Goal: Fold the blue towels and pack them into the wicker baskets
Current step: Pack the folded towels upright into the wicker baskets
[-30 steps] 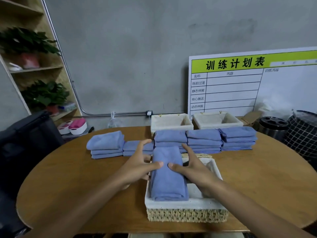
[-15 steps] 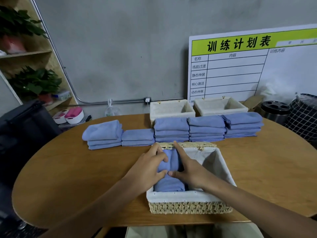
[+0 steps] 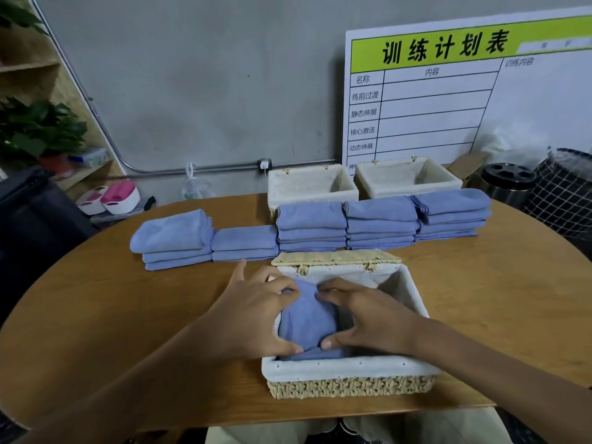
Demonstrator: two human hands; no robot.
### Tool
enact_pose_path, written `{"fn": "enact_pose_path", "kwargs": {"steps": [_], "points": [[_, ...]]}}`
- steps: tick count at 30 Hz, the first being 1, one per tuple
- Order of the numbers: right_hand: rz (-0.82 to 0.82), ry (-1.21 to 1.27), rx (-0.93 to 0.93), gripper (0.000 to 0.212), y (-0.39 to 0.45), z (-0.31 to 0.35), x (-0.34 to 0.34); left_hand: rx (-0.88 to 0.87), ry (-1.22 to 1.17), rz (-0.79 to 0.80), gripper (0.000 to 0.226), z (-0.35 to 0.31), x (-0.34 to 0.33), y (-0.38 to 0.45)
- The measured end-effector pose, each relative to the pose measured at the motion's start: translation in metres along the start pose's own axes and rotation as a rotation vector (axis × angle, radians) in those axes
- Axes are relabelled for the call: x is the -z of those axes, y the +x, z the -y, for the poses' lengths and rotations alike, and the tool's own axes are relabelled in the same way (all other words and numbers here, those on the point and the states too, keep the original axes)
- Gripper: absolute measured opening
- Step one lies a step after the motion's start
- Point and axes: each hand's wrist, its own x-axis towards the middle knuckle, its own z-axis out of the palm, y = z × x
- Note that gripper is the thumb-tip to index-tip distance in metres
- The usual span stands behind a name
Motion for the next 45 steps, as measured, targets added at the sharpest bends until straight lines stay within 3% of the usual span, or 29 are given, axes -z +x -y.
{"fn": "enact_pose_path", "kwargs": {"steps": [6, 22, 27, 30, 33, 35, 38, 41, 45], "points": [[0.077, -0.066, -0.024, 0.092, 0.005, -0.001, 0.004, -0.058, 0.087, 0.086, 0.083, -0.008, 0.005, 0.021], [0.074, -0.134, 0.030, 0.092, 0.005, 0.001, -0.002, -0.039, 0.048, 0.321, 0.057, -0.011, 0.016, 0.030], [0.038, -0.148, 0.037, 0.092, 0.005, 0.000, -0.005, -0.048, 0.178, 0.259, 0.054, -0.024, 0.015, 0.029], [0.010, -0.116, 0.048, 0.086, 0.005, 0.001, 0.001, -0.049, 0.056, 0.252, 0.063, -0.017, 0.019, 0.023], [-0.099, 0.032, 0.128, 0.059, 0.016, -0.002, 0.028, 0.012, -0.367, 0.106, 0.036, 0.016, 0.040, 0.020], [-0.233, 0.249, 0.150, 0.041, 0.031, -0.003, 0.050, 0.136, -0.609, -0.098, 0.013, 0.054, 0.052, 0.027], [-0.412, 0.391, 0.119, 0.013, 0.067, -0.010, 0.067, 0.327, -0.560, -0.220, 0.021, 0.118, 0.045, 0.060], [-0.430, 0.367, 0.012, 0.013, 0.106, -0.026, 0.061, 0.390, -0.448, -0.103, 0.027, 0.169, 0.013, 0.105], [-0.394, 0.313, -0.097, 0.013, 0.126, -0.045, 0.037, 0.339, -0.312, 0.232, 0.053, 0.196, -0.034, 0.153]]}}
